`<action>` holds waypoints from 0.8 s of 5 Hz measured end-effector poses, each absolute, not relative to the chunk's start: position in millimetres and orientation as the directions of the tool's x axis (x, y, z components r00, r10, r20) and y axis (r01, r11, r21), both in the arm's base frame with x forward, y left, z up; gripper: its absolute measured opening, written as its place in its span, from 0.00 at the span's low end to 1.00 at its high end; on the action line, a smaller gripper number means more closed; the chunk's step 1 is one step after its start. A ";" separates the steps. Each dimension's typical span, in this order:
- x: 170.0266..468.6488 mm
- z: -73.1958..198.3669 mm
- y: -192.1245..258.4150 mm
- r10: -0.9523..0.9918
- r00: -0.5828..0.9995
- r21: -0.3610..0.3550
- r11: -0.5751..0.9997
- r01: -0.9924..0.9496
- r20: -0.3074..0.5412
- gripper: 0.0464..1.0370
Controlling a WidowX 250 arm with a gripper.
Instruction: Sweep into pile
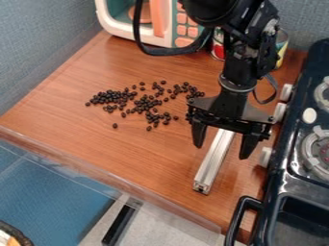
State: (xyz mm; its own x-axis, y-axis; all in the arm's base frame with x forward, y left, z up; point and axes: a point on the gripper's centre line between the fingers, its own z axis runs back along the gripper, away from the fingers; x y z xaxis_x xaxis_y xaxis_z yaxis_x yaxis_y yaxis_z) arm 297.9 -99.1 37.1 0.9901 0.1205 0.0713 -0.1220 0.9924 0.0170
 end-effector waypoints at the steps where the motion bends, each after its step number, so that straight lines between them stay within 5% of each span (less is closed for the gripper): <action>1: 296.4 33.2 -98.2 0.115 0.991 0.018 0.993 -0.117 0.070 0.96; 3: 296.9 21.9 -93.8 0.149 0.987 0.024 0.988 -0.151 0.055 0.94; 4: 297.2 18.2 -93.3 0.179 0.982 0.030 0.983 -0.181 0.055 0.65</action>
